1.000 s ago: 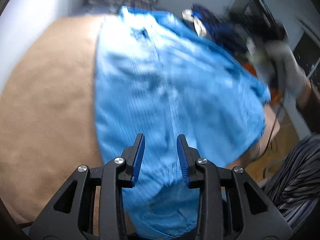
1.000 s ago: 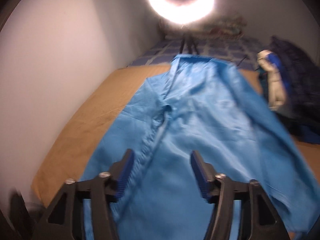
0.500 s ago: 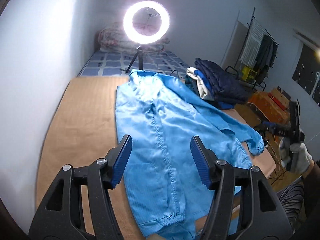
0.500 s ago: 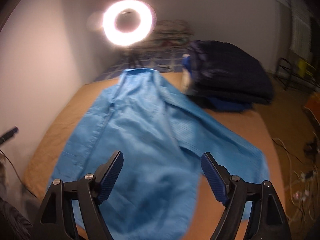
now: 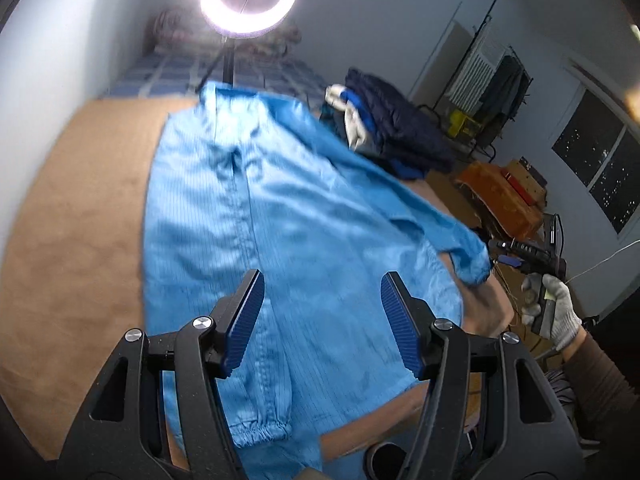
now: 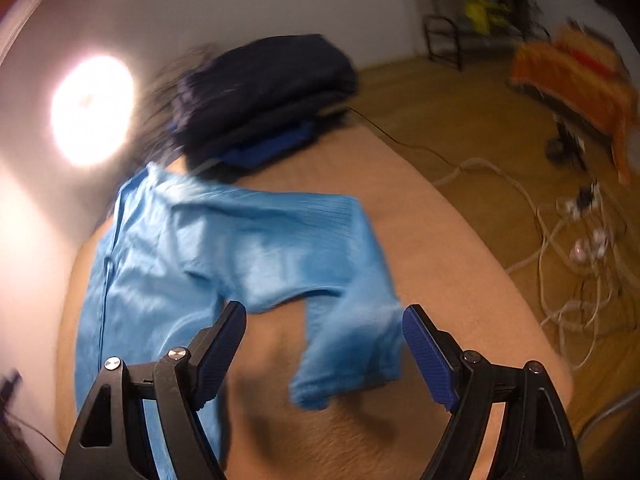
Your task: Fold large clothes
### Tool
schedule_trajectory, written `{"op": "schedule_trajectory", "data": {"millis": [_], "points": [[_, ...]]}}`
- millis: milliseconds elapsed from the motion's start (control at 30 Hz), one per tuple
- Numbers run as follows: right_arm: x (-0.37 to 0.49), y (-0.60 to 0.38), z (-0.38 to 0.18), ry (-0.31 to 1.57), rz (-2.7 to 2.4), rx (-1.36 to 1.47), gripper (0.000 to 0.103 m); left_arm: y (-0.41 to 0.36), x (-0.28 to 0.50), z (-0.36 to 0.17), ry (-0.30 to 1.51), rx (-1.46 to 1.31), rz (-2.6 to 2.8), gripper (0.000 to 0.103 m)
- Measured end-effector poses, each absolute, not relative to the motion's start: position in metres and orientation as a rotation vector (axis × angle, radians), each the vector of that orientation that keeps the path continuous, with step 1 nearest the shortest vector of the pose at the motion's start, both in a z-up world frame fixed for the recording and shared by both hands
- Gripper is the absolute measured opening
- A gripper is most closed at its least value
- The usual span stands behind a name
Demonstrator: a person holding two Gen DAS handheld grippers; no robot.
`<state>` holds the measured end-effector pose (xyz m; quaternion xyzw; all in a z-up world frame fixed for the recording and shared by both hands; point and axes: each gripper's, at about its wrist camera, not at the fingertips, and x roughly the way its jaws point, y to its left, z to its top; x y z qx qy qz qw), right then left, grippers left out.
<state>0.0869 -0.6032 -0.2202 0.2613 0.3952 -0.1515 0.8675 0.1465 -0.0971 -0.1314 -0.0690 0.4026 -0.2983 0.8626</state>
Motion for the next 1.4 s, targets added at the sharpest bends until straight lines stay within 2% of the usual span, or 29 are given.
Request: {"op": "schedule_trajectory", "data": {"millis": [167,233,267,300,333,400,500,733,900,1033,1233,1267,1300,1367,1400], "points": [[0.094,-0.633,-0.247,0.85,-0.337,0.65,0.083,-0.093,0.157,-0.155,0.882,-0.147,-0.589,0.062],[0.101,-0.638,-0.254,0.854,-0.304,0.681,0.079,-0.089,0.161,-0.16,0.892,-0.179,-0.578,0.062],[0.105,-0.637,-0.259,0.862,-0.288,0.685,0.065,-0.086,0.163,-0.161,0.893,-0.187,-0.575,0.062],[0.109,-0.636,-0.261,0.875,-0.267,0.691,0.038,-0.085,0.165,-0.162,0.893,-0.19,-0.568,0.062],[0.113,-0.634,-0.264,0.892,-0.239,0.699,0.024,-0.084,0.165,-0.163,0.89,-0.189,-0.561,0.062],[0.118,-0.625,-0.262,0.9,-0.202,0.687,0.009,-0.083,0.166,-0.165,0.887,-0.181,-0.557,0.062],[0.12,-0.601,-0.24,0.866,-0.152,0.607,0.001,-0.084,0.169,-0.171,0.891,-0.165,-0.552,0.062],[0.104,-0.522,-0.176,0.764,-0.032,0.369,0.0,-0.085,0.177,-0.175,0.891,-0.179,-0.553,0.062],[0.09,-0.448,-0.159,0.753,0.132,0.179,0.0,-0.082,0.181,-0.169,0.873,-0.231,-0.557,0.062],[0.078,-0.381,-0.173,0.811,0.307,0.019,0.0,-0.079,0.183,-0.167,0.877,-0.279,-0.559,0.062],[0.063,-0.305,-0.228,0.985,0.501,-0.174,0.002,-0.088,0.18,-0.171,0.91,-0.291,-0.586,0.062],[0.061,-0.3,-0.232,0.999,0.519,-0.188,0.012,-0.091,0.179,-0.173,0.922,-0.291,-0.598,0.062],[0.059,-0.3,-0.232,0.998,0.544,-0.182,0.026,-0.093,0.179,-0.175,0.931,-0.296,-0.608,0.062],[0.055,-0.306,-0.225,0.994,0.604,-0.132,0.042,-0.099,0.178,-0.183,0.971,-0.318,-0.639,0.062],[0.055,-0.312,-0.221,0.985,0.619,-0.099,0.046,-0.101,0.177,-0.186,0.984,-0.322,-0.645,0.062]]}}
